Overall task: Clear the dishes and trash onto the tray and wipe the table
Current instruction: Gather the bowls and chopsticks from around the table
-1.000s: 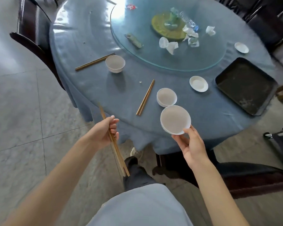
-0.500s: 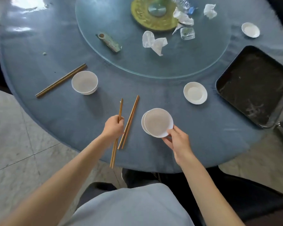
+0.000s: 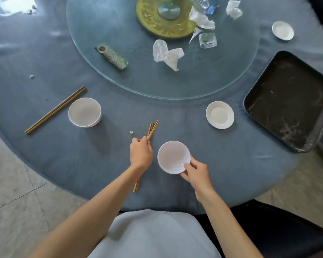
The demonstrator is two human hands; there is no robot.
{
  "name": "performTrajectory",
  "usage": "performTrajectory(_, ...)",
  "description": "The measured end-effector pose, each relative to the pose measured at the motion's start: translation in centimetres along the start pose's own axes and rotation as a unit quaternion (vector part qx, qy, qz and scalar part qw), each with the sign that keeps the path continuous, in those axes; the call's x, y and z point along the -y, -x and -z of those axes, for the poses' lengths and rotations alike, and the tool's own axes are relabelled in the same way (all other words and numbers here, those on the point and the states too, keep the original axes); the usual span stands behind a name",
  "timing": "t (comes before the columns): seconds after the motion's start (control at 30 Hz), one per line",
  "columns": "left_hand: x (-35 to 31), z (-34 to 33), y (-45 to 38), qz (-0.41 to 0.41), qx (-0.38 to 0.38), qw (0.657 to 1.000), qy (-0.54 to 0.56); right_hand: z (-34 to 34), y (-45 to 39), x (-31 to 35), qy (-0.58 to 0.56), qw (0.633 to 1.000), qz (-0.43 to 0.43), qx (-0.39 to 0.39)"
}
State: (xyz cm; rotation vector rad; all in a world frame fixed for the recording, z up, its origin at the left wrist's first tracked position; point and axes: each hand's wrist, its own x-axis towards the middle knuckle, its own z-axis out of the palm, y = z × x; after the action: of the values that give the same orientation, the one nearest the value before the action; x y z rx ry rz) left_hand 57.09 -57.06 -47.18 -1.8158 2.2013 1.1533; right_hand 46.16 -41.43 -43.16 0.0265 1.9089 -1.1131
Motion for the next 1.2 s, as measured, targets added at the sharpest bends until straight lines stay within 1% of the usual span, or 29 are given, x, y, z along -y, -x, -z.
performTrajectory(0.2, -0.6, -0.3, -1.0, 0.015, -0.020, 1.000, 0.003, -0.1, -0.5, -0.1, -0.013, 1.000, -0.005, -0.011)
performTrajectory(0.33, -1.0, -0.2, -1.4, 0.027, 0.003, 0.999, -0.021, 0.2, -1.1, -0.1, -0.012, 1.000, -0.015, -0.005)
performTrajectory(0.57, -1.9, -0.2, -2.3, 0.078, 0.024, 0.993, -0.088, 0.4, -1.9, 0.0, 0.006, 0.999, -0.034, 0.003)
performTrajectory(0.67, -1.9, -0.5, -2.7, 0.084, 0.028, 0.990, -0.105, 0.4, -2.0, -0.1, 0.013, 0.998, -0.056, 0.023)
performTrajectory(0.9, -1.8, -1.4, -2.9, 0.066, 0.037, 0.985, -0.153, 0.7, -1.8, -0.4, -0.012, 0.993, -0.092, 0.079)
performTrajectory(1.03, -1.5, -1.4, -2.9, 0.037, 0.055, 0.978, -0.199, 0.5, -1.6, -0.5, -0.030, 0.993, -0.084, 0.077)
performTrajectory(1.2, -0.7, -1.7, -1.8, -0.030, 0.021, 0.958, -0.286, 0.1, -1.4, -0.8, -0.049, 0.994, -0.071, 0.069)
